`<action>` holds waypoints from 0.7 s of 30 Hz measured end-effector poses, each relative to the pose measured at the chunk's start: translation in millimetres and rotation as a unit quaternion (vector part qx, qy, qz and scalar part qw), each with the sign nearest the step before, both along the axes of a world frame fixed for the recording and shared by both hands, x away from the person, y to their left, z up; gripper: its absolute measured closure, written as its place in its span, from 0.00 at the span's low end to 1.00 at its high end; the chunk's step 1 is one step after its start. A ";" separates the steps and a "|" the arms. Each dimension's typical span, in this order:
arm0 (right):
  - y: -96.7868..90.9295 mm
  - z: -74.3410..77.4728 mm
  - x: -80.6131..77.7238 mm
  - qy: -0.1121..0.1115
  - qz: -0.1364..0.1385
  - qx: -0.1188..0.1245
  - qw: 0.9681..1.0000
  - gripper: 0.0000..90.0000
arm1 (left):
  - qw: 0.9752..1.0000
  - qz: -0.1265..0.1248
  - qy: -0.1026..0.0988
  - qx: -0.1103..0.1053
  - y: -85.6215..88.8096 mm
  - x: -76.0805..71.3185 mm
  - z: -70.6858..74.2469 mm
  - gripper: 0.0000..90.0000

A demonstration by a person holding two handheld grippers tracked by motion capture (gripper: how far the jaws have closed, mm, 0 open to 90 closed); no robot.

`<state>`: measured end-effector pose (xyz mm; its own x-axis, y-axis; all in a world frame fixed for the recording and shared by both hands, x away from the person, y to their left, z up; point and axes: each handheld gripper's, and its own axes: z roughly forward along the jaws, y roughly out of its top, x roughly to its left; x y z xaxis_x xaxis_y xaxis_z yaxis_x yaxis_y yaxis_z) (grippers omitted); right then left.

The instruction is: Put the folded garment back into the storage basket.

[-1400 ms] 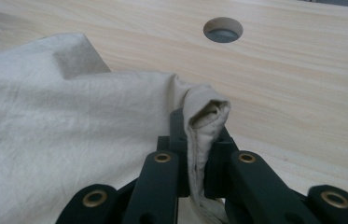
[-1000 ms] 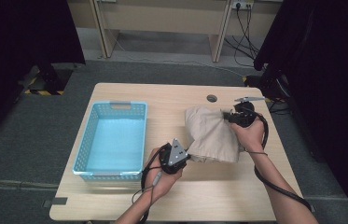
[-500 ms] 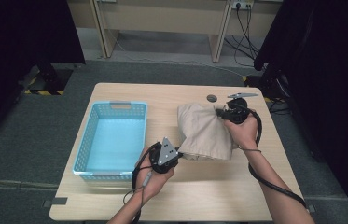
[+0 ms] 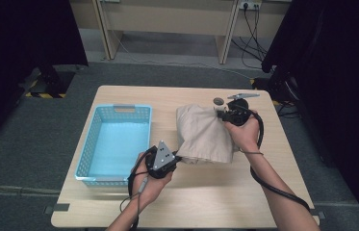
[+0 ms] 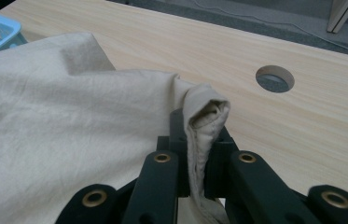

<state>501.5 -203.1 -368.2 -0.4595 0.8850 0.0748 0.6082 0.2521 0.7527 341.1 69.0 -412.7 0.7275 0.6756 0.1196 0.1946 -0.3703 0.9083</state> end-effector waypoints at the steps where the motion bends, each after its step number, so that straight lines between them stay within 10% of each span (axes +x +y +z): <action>1: 1.2 0.4 -0.2 0.000 0.000 0.000 1.000 0.95 | 1.000 0.001 0.000 -0.001 1.1 -0.1 0.1 0.94; 21: 18.9 3.0 -1.2 -0.002 0.015 0.003 1.000 0.95 | 1.000 0.018 -0.002 -0.005 23.3 -4.1 0.0 0.94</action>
